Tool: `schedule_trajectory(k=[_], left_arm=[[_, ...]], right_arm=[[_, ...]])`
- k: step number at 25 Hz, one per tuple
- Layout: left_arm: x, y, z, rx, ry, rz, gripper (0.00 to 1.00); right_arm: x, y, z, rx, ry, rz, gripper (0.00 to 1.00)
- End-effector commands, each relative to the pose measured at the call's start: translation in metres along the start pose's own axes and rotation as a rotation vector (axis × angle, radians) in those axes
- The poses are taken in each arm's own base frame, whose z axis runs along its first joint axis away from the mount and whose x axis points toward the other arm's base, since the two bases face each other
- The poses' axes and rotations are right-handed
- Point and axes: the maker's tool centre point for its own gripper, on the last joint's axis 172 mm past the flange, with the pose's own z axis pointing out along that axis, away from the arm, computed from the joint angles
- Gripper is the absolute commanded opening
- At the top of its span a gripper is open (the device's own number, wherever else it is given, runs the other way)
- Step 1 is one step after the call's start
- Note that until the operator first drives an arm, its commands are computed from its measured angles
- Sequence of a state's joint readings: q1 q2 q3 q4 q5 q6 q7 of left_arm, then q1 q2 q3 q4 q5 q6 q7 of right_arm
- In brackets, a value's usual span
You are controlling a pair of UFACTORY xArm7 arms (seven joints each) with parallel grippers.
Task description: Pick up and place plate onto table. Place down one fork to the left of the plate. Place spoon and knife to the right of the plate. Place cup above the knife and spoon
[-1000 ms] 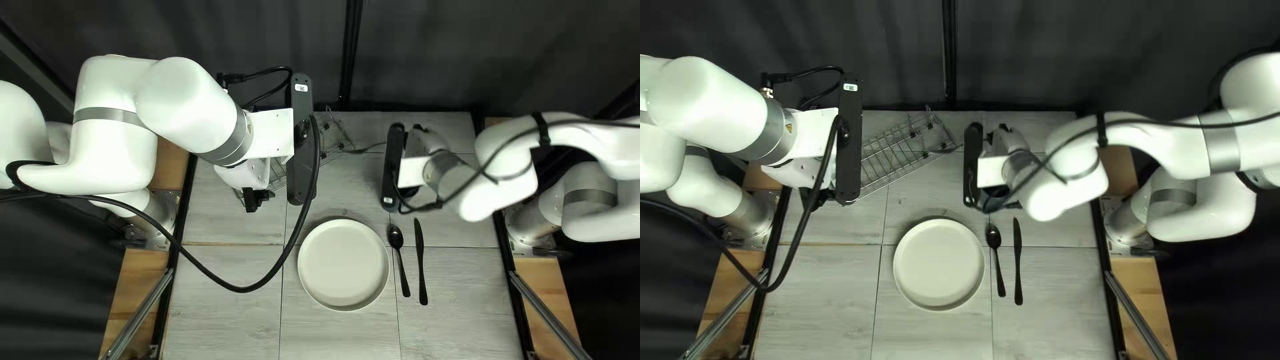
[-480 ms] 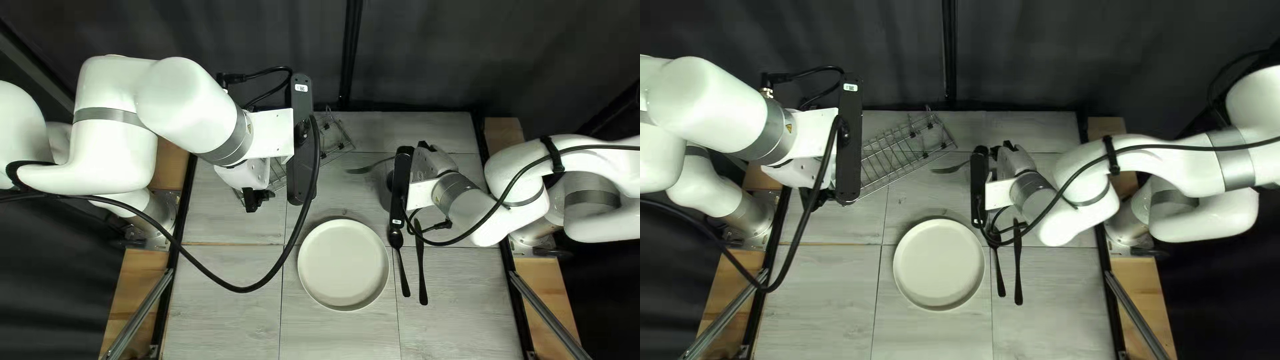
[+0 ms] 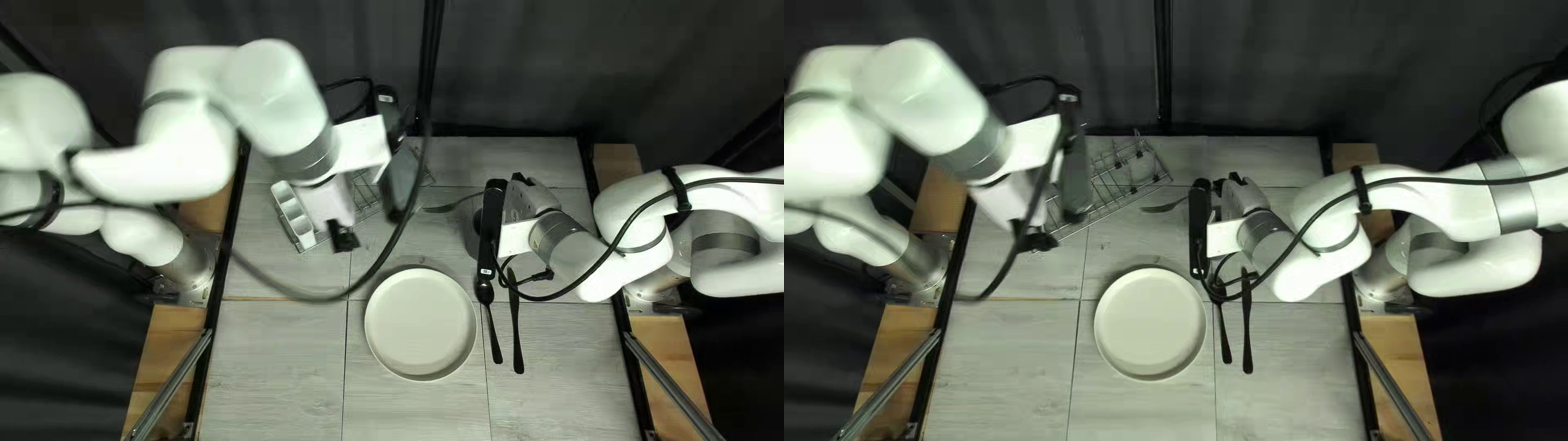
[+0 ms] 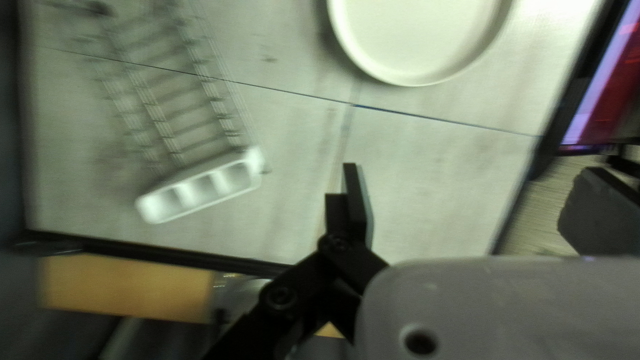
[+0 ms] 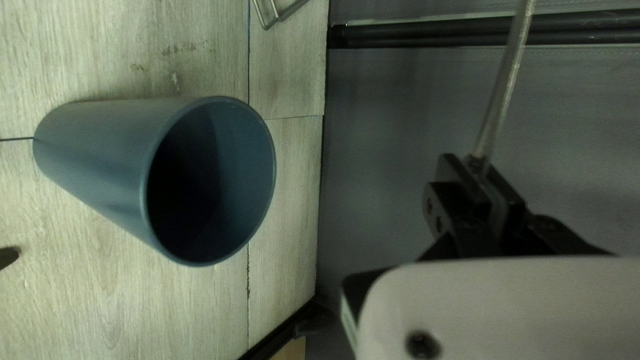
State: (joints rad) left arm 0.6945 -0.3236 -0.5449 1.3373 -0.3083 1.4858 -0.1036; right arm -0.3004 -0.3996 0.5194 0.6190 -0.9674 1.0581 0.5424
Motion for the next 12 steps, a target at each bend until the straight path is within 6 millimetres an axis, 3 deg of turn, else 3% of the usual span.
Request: schedule_trajectory(k=[1, 4, 9, 12], left_arm=[[0.009, -0.001, 0.01, -0.018, -0.006, -0.047, 1.0], [0.019, -0.01, 0.026, -0.064, 0.004, -0.147, 1.0], [0.02, -0.026, 0.032, -0.123, 0.045, -0.272, 1.0], [0.031, -0.035, 0.041, -0.137, 0.051, -0.316, 1.0]], right_arm=[[0.0, 0.0, 0.0, 0.0, 0.0, 0.0, 0.0], [0.0, 0.0, 0.0, 0.0, 0.0, 0.0, 0.0], [0.0, 0.0, 0.0, 0.0, 0.0, 0.0, 0.0], [0.0, 0.0, 0.0, 0.0, 0.0, 0.0, 0.0]])
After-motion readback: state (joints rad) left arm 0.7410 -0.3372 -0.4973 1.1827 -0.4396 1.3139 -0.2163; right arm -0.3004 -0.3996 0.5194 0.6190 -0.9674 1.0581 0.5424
